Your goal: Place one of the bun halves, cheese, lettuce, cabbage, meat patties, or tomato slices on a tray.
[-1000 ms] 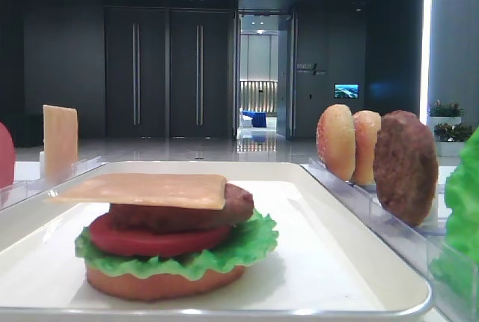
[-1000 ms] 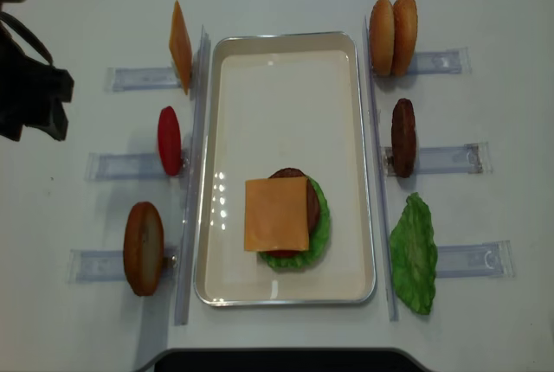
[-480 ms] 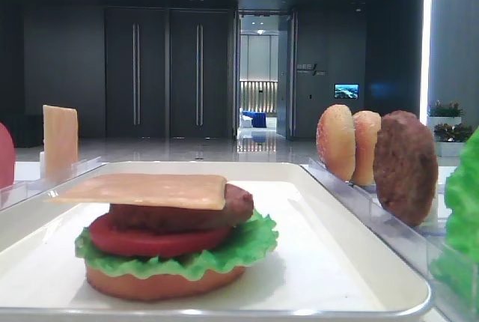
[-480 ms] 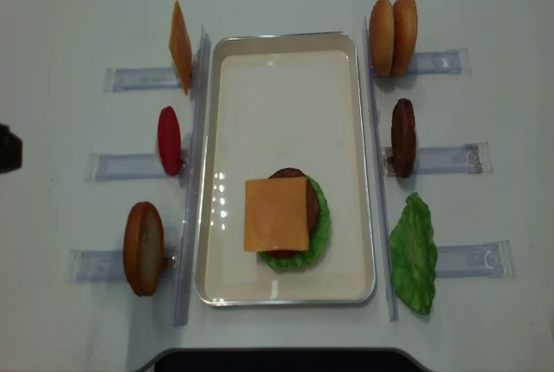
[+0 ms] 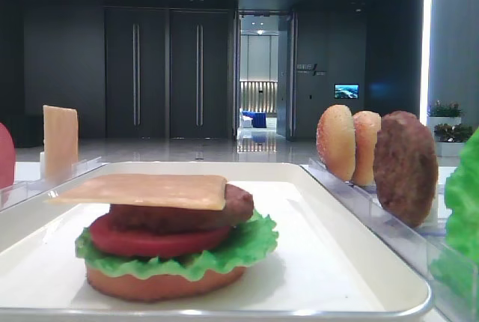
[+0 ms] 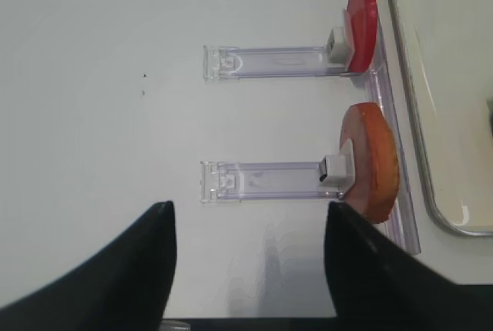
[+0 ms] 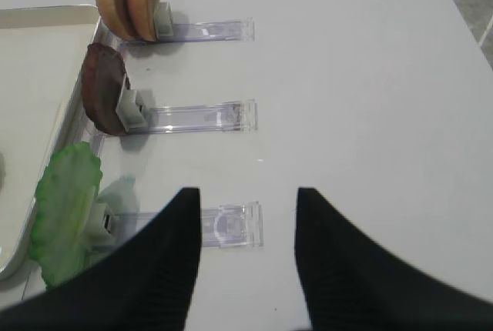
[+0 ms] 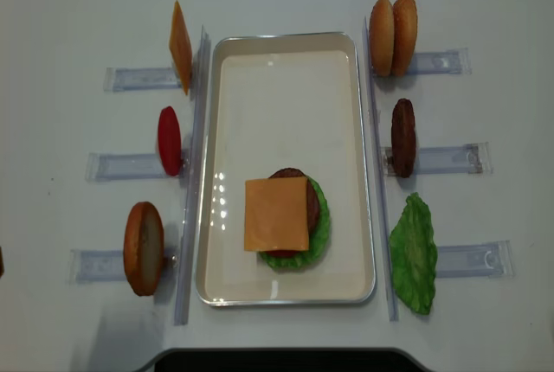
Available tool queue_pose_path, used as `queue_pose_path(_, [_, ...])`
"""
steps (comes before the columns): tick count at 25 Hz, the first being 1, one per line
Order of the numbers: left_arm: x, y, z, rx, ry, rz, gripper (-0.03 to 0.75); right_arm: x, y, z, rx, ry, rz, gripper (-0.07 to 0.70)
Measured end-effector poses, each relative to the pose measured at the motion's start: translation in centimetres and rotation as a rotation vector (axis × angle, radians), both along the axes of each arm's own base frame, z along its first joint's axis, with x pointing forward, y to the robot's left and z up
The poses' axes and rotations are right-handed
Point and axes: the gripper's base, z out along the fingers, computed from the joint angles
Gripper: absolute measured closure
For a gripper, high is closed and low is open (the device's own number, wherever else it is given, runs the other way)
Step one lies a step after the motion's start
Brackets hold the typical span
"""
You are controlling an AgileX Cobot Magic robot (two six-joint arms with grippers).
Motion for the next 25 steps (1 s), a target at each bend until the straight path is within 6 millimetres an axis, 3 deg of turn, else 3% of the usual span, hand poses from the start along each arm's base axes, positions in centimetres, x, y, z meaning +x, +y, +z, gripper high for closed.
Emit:
queue_pose_path(10, [-3.3,0.0,-3.9,-0.006,-0.162,-0.009,0.363,0.0,0.0,0.0,0.0,0.0,0.0,0.348])
queue_pose_path(14, [-4.0,0.0,-4.1,-0.006,-0.238,-0.011,0.421,0.0,0.0,0.0,0.0,0.0,0.0,0.348])
queue_pose_path(25, [-3.7,0.1,-4.5,0.011,-0.233,-0.011,0.547,0.0,0.0,0.0,0.0,0.0,0.0,0.348])
